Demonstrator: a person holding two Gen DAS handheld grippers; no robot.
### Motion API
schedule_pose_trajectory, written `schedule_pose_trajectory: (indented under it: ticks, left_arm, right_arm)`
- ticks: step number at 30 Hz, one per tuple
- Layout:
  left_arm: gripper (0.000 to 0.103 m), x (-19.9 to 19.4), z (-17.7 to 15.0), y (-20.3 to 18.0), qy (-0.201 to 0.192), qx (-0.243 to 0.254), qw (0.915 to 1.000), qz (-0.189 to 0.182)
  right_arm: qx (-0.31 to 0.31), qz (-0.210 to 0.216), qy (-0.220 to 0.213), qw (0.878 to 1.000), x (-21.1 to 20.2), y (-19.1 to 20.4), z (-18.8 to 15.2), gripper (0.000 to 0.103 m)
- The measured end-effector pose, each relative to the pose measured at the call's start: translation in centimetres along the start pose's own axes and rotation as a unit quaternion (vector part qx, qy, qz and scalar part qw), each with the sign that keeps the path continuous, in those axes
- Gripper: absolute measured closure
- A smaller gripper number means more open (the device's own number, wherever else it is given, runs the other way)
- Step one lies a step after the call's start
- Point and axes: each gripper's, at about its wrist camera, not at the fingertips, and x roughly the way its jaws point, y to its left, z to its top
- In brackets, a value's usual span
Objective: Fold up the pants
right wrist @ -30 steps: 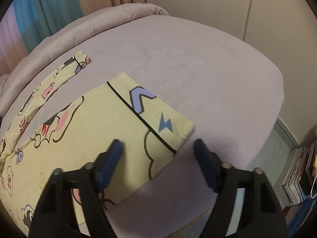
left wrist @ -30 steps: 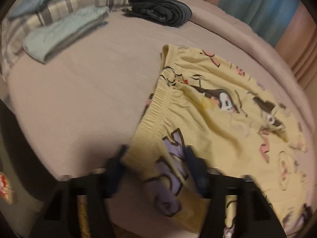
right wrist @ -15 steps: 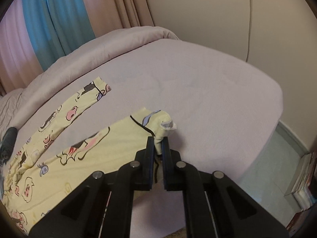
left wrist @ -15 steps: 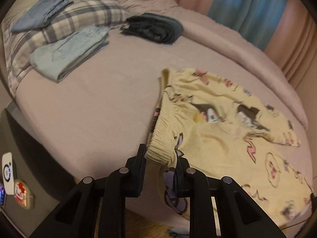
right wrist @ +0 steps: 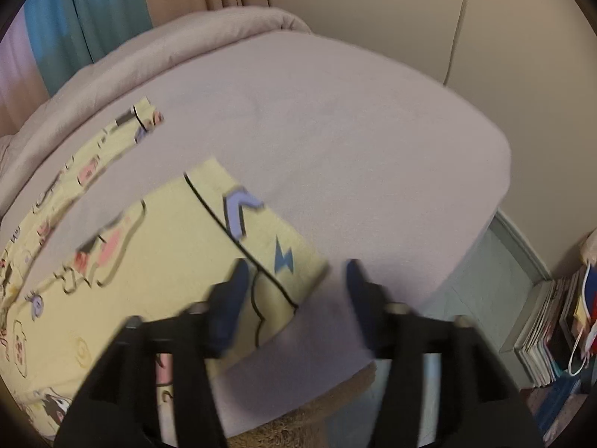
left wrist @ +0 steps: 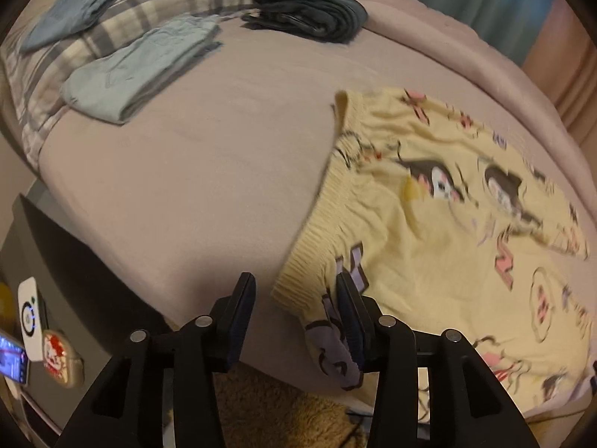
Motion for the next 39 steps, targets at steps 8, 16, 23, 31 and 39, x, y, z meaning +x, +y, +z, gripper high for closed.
schedule_pose_trajectory:
  ticks: [8, 16, 23, 31, 39]
  left_arm:
    - [0.057, -1.8, 2.8, -2.5, -0.035, 0.012, 0.9989, -0.028]
    - [0.057, -0.1, 3.2, -6.5, -0.013, 0.061, 0.9973, -0.037]
    - [0.057, 0.8, 3.9, -7.8, -0.008, 0.079, 0.9961, -0.038]
    - [0.057, 4.3, 3.9, -7.4, 0.02, 0.083, 0.9962, -0.017]
    - [0.056, 3.4, 5.1, -7.3, 0.022, 0.087, 0.9946, -0.053]
  right_arm:
    - [-0.051, 0.064, -0.006, 0.997, 1.1, 3.0, 5.7, 0.032]
    - [-0.094, 0.071, 0.079, 0.99, 10.3, 7.1, 6.7, 0.056]
    - [-0.09, 0.089, -0.002, 0.992, 7.2, 8.5, 8.9, 0.095]
    - [-0.135, 0.02, 0.036, 0.99, 12.0, 9.8, 8.3, 0.093]
    - [-0.135, 0.022, 0.039, 0.99, 9.2, 9.6, 9.4, 0.045]
